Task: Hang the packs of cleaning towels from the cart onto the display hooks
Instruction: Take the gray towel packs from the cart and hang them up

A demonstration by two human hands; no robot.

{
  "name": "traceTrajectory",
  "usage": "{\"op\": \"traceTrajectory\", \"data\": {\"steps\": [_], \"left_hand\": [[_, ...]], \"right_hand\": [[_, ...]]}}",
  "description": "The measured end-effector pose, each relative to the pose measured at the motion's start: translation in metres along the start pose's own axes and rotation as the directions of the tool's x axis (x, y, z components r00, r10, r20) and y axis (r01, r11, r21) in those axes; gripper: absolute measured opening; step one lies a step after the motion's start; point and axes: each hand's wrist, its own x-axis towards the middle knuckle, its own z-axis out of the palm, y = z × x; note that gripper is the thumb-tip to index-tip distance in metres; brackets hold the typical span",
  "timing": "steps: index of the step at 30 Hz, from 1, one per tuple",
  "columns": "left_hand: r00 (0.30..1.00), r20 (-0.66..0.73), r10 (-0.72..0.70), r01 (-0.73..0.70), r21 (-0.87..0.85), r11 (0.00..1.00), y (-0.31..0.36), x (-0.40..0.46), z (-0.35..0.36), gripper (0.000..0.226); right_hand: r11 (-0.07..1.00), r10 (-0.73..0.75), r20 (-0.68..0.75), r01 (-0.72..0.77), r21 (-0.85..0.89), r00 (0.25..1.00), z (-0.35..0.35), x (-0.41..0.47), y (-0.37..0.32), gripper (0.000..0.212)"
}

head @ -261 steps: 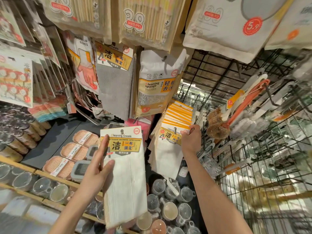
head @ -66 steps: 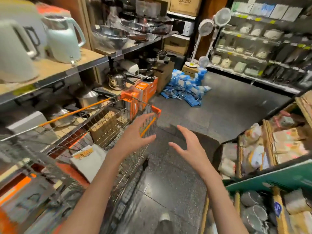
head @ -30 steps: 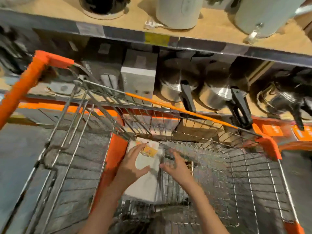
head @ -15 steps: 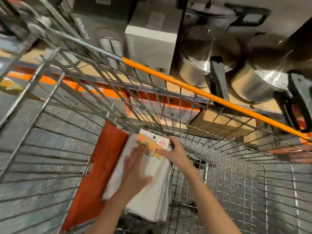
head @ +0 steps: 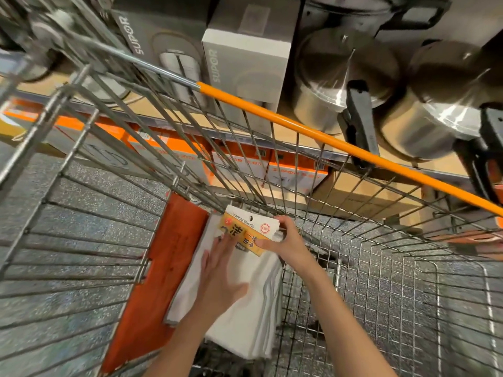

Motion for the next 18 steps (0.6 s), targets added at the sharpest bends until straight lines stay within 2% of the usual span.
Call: {"op": "traceTrajectory", "data": {"steps": [8, 13, 18], "left_hand": [[1.0, -0.017, -0.018, 0.018, 0.002, 1.0, 0.0, 0.002, 0.003, 0.106], [1.0, -0.007, -0.025, 0.025, 0.021, 0.999, -0.004, 0.004, 0.005, 0.107], [1.0, -0.003, -0.022, 0.023, 0.042, 0.999, -0.007, 0.005, 0.008, 0.11]], "right_hand": [[0.994, -0.059, -0.043, 0.063, 0.093, 0.997, 0.006, -0.008, 0.005, 0.062], [0.968, 0.046, -0.047, -0.033, 0.249, 0.998, 0.012, -0.01, 0.013, 0.086], [0.972, 0.099, -0.041, -0.088, 0.217, 0.994, 0.014, -0.014, 0.015, 0.059]]}}
